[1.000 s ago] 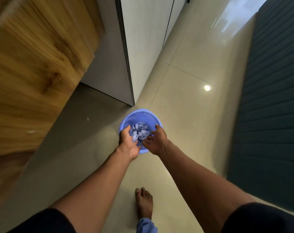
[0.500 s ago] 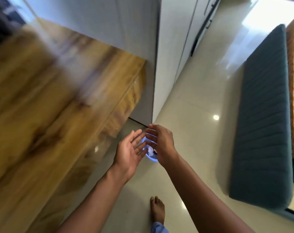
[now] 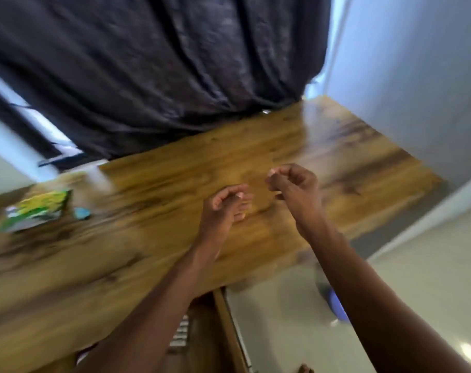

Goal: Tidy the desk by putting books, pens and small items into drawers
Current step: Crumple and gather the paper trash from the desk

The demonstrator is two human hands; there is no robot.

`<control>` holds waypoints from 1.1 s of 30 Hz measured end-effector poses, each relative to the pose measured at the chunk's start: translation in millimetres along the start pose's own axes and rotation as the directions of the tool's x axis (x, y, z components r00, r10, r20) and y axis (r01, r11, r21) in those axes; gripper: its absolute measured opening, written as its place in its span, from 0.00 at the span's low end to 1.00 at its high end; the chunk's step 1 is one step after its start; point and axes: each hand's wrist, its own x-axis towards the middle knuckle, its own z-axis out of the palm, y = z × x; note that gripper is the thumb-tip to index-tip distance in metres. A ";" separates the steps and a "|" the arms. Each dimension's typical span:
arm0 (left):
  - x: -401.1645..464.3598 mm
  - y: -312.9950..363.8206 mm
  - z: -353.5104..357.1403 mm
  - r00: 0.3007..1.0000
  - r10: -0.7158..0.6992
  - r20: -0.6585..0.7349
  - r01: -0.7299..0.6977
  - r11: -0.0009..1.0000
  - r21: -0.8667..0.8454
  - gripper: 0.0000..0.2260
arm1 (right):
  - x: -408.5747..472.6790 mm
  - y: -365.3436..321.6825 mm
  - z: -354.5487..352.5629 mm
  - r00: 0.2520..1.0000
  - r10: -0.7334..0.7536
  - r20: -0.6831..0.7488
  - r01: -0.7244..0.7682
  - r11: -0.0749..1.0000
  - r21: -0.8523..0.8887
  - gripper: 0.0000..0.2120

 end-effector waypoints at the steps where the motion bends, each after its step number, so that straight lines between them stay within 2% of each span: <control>1: -0.1 3.1 -30.3 0.999 0.007 -0.053 -0.007 1.000 -0.012 0.10 | 0.6 -4.7 29.8 0.997 -0.042 0.064 0.045 0.998 -0.035 0.04; 4: -4.7 6.9 -113.2 0.981 0.006 -0.196 -0.013 0.999 -0.037 0.08 | 2.6 -7.9 112.9 0.963 -0.128 0.235 0.165 0.975 -0.145 0.10; 8: -20.0 -0.7 -215.4 0.906 0.008 -0.423 -0.050 0.995 -0.088 0.15 | -0.7 1.6 220.5 0.902 -0.166 0.399 0.282 0.925 -0.254 0.03; 11: -33.5 -16.9 -290.1 0.830 -0.014 -0.558 -0.078 0.987 -0.141 0.06 | -6.8 13.5 300.8 0.826 -0.151 0.543 0.376 0.865 -0.331 0.07; 15: -44.1 -39.7 -368.7 0.736 -0.114 -0.667 -0.053 0.973 -0.226 0.15 | -12.0 33.6 394.6 0.753 -0.096 0.651 0.466 0.776 -0.424 0.13; 17: -49.2 -45.1 -396.6 0.703 -0.167 -0.692 -0.044 0.960 -0.276 0.17 | -9.8 50.3 436.5 0.734 -0.048 0.677 0.489 0.729 -0.479 0.15; 22: -52.6 -69.7 -442.9 0.702 -0.276 -0.657 0.002 0.923 -0.385 0.09 | 2.0 93.2 503.4 0.710 0.046 0.703 0.578 0.532 -0.619 0.22; 24: -48.0 -80.0 -455.2 0.702 -0.307 -0.643 0.015 0.909 -0.417 0.09 | 5.4 106.5 515.5 0.723 0.078 0.687 0.591 0.446 -0.672 0.20; 27: -37.8 -85.4 -464.8 0.708 -0.354 -0.611 0.023 0.877 -0.480 0.09 | 8.1 120.1 525.2 0.755 0.027 0.655 0.619 0.302 -0.725 0.12; 29: -32.7 -84.4 -465.5 0.713 -0.384 -0.586 0.017 0.846 -0.533 0.09 | 7.7 123.6 524.4 0.765 -0.006 0.645 0.615 0.308 -0.726 0.09; 33: -24.4 -83.6 -466.8 0.738 -0.436 -0.516 -0.026 0.745 -0.666 0.10 | -8.4 117.5 522.0 0.753 -0.088 0.652 0.587 0.538 -0.605 0.11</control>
